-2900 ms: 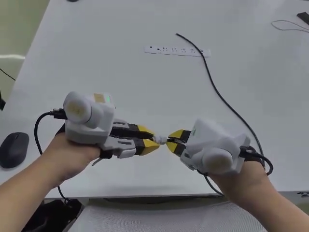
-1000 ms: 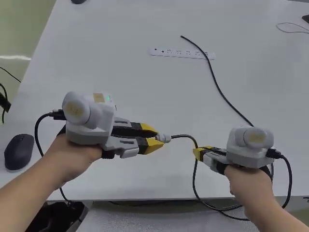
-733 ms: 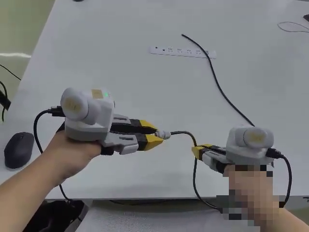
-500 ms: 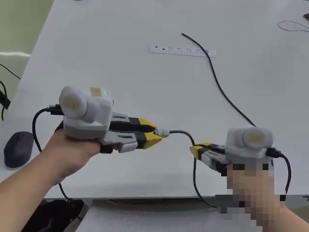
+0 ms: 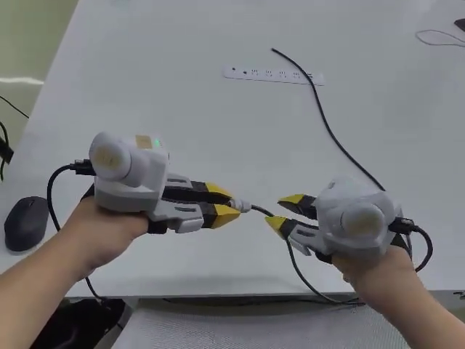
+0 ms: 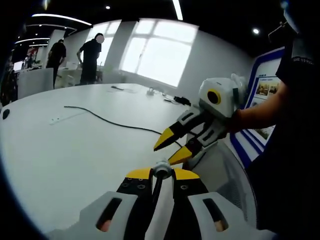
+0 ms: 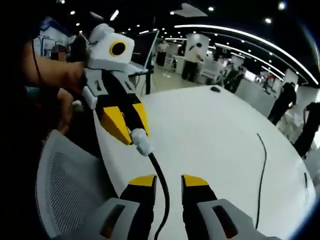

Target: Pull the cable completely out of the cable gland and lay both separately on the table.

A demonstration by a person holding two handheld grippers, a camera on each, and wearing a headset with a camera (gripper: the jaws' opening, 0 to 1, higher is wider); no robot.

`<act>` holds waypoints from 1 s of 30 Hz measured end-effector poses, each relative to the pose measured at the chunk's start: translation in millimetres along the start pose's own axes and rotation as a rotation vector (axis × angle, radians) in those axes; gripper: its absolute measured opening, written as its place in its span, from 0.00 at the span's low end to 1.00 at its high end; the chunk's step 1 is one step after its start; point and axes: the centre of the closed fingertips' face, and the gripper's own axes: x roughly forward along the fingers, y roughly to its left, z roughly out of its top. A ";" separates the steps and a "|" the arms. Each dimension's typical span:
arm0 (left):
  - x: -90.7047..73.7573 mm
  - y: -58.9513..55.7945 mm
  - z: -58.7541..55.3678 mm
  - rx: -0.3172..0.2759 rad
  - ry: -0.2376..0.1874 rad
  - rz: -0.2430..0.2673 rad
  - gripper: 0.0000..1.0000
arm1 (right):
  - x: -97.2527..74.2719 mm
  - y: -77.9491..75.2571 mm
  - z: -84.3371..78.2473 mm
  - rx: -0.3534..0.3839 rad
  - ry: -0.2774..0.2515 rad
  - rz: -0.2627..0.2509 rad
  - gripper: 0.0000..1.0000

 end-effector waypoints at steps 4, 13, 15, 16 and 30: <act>-0.2 1.2 -2.1 -0.009 0.001 -0.002 0.15 | 7.5 13.3 11.2 -0.106 0.001 0.031 0.11; -1.2 2.7 -0.2 -0.014 -0.003 -0.005 0.15 | 11.6 10.8 13.2 -0.172 0.021 0.019 0.01; -1.2 2.2 0.9 -0.010 -0.008 -0.003 0.15 | 10.5 9.9 13.2 -0.154 0.017 0.019 0.00; -1.2 2.1 1.8 -0.010 -0.011 -0.003 0.15 | 10.6 9.3 13.5 -0.155 0.013 0.017 0.00; -2.0 2.5 6.1 0.007 -0.017 -0.006 0.15 | 8.6 3.3 9.6 -0.059 -0.007 0.019 0.00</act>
